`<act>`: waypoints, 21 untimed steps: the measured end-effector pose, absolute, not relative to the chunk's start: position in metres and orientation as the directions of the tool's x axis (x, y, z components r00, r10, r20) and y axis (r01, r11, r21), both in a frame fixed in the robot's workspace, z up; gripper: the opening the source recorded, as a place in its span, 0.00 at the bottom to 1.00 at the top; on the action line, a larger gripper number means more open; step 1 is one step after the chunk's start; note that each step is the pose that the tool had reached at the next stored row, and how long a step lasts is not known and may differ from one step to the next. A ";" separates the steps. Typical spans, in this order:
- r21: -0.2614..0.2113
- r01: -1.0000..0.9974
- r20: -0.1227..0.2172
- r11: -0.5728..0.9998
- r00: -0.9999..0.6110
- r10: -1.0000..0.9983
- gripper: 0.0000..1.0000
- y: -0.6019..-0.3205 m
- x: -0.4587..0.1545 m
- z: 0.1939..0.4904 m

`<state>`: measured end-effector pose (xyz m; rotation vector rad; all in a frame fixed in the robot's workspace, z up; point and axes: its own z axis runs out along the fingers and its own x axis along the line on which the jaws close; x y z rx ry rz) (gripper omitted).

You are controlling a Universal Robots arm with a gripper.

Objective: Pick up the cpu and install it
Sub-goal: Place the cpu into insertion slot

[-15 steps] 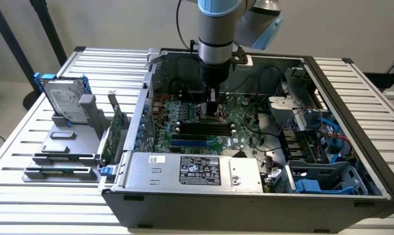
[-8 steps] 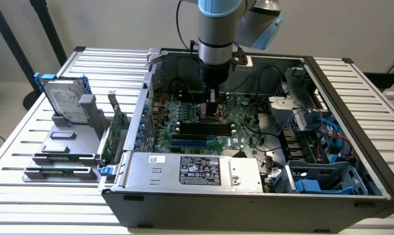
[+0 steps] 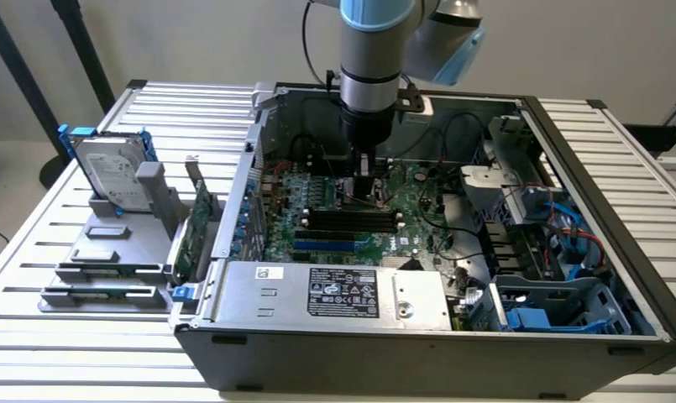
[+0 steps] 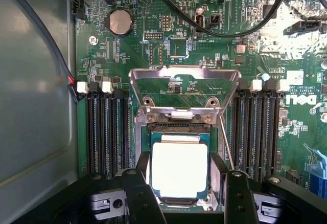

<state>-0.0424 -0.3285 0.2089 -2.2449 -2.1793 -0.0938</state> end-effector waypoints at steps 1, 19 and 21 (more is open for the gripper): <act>0.033 0.999 0.051 -0.030 0.029 0.998 0.55 -0.328 -0.042 0.209; 0.024 0.999 0.051 -0.031 0.029 0.998 0.55 -0.328 -0.040 0.202; 0.022 0.999 0.051 -0.031 0.029 0.998 0.55 -0.328 -0.040 0.202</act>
